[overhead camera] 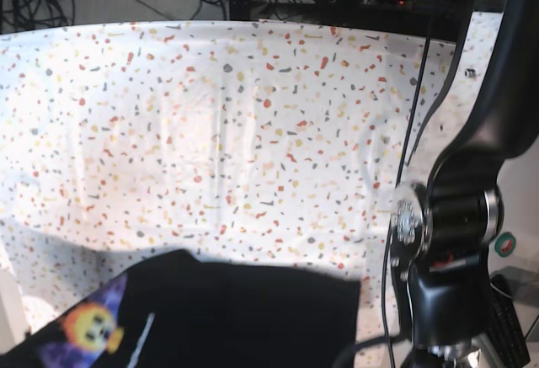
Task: Layout the t-shirt on the table in an organized manner, then fold the t-shirt properly
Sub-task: 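Regrasp the shirt edge with both grippers and drag it flat, then hold the shirt edge with both grippers and pull it taut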
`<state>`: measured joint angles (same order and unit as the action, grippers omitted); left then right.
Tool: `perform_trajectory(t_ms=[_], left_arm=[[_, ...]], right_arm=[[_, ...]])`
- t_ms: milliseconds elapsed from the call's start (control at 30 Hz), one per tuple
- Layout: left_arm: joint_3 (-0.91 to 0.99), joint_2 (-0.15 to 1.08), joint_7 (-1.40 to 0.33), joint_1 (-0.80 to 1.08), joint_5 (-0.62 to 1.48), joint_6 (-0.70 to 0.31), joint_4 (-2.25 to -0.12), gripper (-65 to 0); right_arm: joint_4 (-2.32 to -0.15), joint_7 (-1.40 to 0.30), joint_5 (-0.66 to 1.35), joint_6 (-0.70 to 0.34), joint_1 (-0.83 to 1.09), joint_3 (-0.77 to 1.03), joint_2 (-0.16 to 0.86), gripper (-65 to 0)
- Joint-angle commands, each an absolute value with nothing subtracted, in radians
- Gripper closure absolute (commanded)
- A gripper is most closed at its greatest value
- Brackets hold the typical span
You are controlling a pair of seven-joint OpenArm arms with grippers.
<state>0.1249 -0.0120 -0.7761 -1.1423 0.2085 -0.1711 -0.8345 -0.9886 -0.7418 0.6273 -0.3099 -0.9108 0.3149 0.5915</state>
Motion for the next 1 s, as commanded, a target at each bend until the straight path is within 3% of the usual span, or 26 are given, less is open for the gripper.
perform_trajectory(t_ms=[0,200,333,467,700,967], left_arm=[[0.128,-0.016,-0.753,-1.199,0.206,-0.171,-0.872,0.0],[0.128,-0.033,-0.839,-1.135,0.206,-0.171,-1.121,0.0],[0.128,-0.025,-0.924,-0.921,0.202,-0.171,-1.362,0.0],[0.128,0.022,-0.929,-0.621,0.205,-0.171,-1.547,0.0],[0.128,0.050,-0.782,-0.222,0.205,-0.174,-1.495,0.0],[0.131,0.090,-0.704,-0.033,0.208,-0.174,-1.437,0.0]], right_arm=[[-1.018,-0.737,0.638,-0.314,-0.970,0.318,0.633,0.0],[-1.264,-0.869,0.644,-0.314,-0.898,0.334,0.688,0.0],[-1.422,-0.900,0.645,-0.314,-0.651,0.437,0.670,0.0],[-1.501,-0.897,0.645,-0.315,-0.363,0.556,0.561,0.0],[-1.357,-0.717,0.639,-0.318,-0.036,0.595,0.383,0.0],[-1.282,-0.671,0.641,-0.340,0.134,0.576,0.348,0.0]])
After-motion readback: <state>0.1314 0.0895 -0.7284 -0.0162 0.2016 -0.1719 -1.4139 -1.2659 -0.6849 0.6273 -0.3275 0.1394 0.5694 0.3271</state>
